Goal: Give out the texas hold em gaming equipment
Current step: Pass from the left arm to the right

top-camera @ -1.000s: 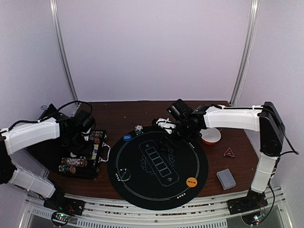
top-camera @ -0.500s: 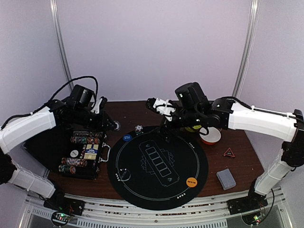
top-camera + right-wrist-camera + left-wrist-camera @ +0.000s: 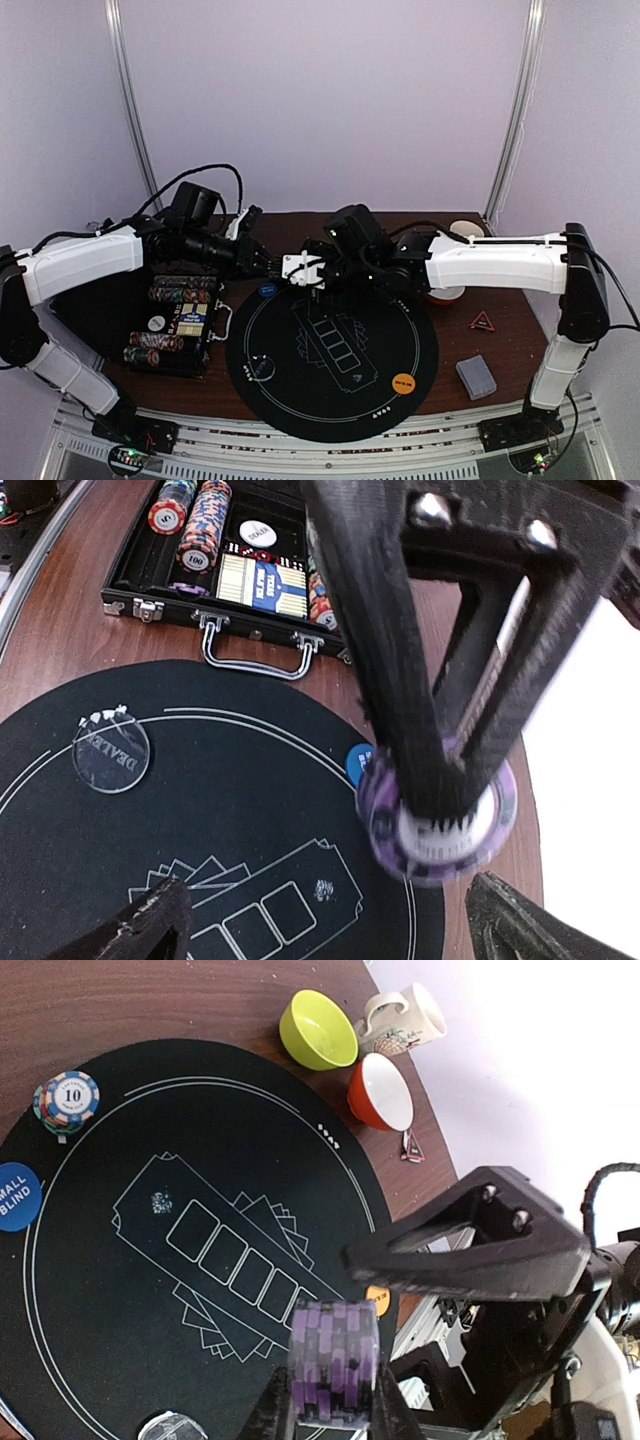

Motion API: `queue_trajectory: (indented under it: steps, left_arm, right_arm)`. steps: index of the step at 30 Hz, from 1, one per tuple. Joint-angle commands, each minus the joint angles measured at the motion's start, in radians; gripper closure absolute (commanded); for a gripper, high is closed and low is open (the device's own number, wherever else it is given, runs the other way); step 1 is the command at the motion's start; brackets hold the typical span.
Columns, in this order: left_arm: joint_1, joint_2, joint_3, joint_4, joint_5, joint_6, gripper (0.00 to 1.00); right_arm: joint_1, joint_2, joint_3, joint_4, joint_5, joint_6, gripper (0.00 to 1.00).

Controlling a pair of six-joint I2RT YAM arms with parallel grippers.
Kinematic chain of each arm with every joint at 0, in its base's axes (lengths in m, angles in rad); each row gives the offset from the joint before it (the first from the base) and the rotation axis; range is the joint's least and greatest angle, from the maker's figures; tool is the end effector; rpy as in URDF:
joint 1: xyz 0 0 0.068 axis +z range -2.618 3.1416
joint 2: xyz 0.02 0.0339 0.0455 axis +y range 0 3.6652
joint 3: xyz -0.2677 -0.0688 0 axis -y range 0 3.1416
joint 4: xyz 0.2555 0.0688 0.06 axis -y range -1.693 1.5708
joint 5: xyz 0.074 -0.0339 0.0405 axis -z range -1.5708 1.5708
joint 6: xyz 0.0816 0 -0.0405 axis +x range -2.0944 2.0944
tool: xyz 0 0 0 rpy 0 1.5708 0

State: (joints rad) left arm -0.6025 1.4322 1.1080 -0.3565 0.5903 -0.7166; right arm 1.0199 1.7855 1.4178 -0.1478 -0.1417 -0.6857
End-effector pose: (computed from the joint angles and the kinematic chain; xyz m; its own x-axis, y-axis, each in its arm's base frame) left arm 0.2663 -0.2383 0.2649 -0.9343 -0.0197 -0.3559 0.2832 0.5656 -0.7746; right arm 0.2371 0.4079 0.2629 0.3751 -0.5869 -0.7175 -0.8660 0.0541 -0.4970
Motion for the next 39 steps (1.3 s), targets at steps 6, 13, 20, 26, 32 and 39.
queue_trajectory:
  steps: [6,13,20,26,32,39]
  left_arm:
    - [-0.008,-0.008,-0.013,0.053,0.039,0.013,1.0]
    - [-0.008,0.006,-0.003,0.053,0.04,0.012,1.0]
    - [-0.009,0.015,0.003,0.053,0.041,0.01,1.0]
    - [-0.008,0.012,0.003,0.053,0.043,0.01,1.0]
    - [-0.009,0.023,0.0,0.054,0.052,0.014,1.0]
    - [-0.008,0.025,0.032,-0.002,-0.004,0.048,0.21]
  right_arm:
    - [-0.032,0.096,0.151,0.008,-0.022,0.009,0.13]
    - [-0.031,0.094,0.142,0.031,-0.058,-0.001,0.35]
    - [-0.03,0.11,0.155,0.039,-0.041,-0.01,0.43]
    - [-0.031,0.117,0.162,0.036,-0.041,0.004,0.59]
    - [-0.03,0.103,0.163,0.026,-0.024,0.023,0.88]
    - [-0.038,0.08,0.163,-0.12,0.019,0.117,1.0]
